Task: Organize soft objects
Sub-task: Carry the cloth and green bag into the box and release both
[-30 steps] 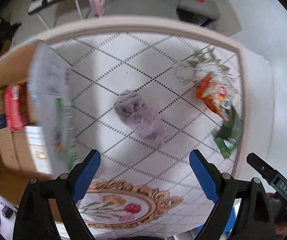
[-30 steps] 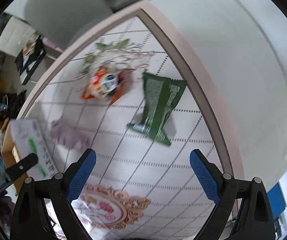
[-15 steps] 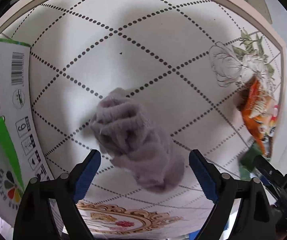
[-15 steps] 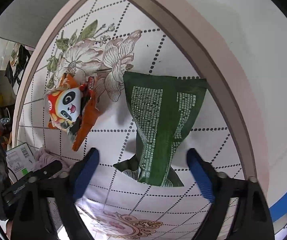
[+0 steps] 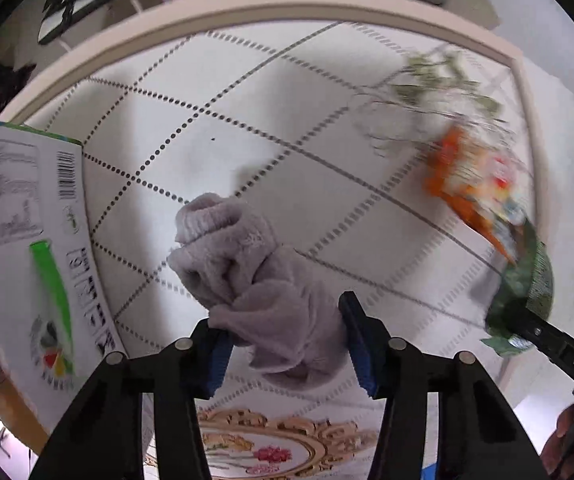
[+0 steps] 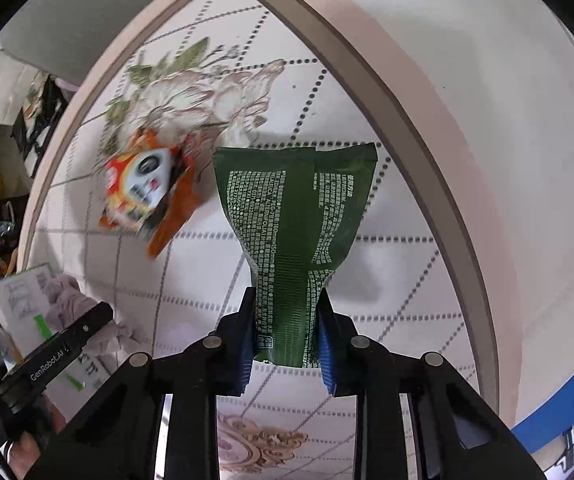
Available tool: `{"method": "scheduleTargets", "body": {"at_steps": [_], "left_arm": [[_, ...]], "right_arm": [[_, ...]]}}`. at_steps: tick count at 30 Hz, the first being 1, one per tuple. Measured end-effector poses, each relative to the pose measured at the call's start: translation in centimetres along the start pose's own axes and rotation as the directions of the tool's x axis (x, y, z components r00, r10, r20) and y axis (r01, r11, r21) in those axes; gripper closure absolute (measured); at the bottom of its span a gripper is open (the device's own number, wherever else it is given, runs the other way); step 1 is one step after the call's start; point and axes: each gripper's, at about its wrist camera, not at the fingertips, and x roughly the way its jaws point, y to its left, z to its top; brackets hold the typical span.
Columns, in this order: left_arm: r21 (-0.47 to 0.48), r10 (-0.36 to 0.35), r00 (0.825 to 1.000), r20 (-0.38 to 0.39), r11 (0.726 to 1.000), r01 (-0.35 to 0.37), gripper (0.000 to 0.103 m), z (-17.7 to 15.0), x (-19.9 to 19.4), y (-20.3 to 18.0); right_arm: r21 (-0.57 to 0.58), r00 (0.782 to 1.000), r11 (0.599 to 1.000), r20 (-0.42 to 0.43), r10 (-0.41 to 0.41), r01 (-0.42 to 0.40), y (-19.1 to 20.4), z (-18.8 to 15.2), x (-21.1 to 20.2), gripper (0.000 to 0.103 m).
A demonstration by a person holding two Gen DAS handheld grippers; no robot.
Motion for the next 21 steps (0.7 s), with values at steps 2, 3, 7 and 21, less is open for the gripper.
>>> {"method": "scheduleTargets", "body": {"at_steps": [2, 3, 7, 21], "left_arm": [[0.031, -0.031, 0.999, 0.016, 0.999, 0.03, 0.055, -1.6, -1.5, -0.5], [0.045, -0.047, 0.998, 0.032, 0.998, 0.045, 0.055, -2.8, -2.6, -0.7], [0.076, -0.087, 0.988, 0.128, 0.994, 0.078, 0.055, -6.4, -7.6, -0.2], [-0.049, -0.033, 0.935, 0.352, 0.997, 0.054, 0.055, -13.5, -22.0, 17.7]], "right_arm": [[-0.037, 1.0, 0.999, 0.014, 0.026, -0.026, 1.1, -1.6, -1.2, 0.075], [-0.058, 0.999, 0.998, 0.018, 0.039, -0.038, 1.7, -2.4, -1.8, 0.075], [-0.162, 0.995, 0.983, 0.043, 0.095, -0.087, 5.1, -6.3, -4.8, 0.075], [-0.537, 0.963, 0.821, 0.059, 0.264, -0.192, 24.4, -20.6, -14.0, 0.075]]}}
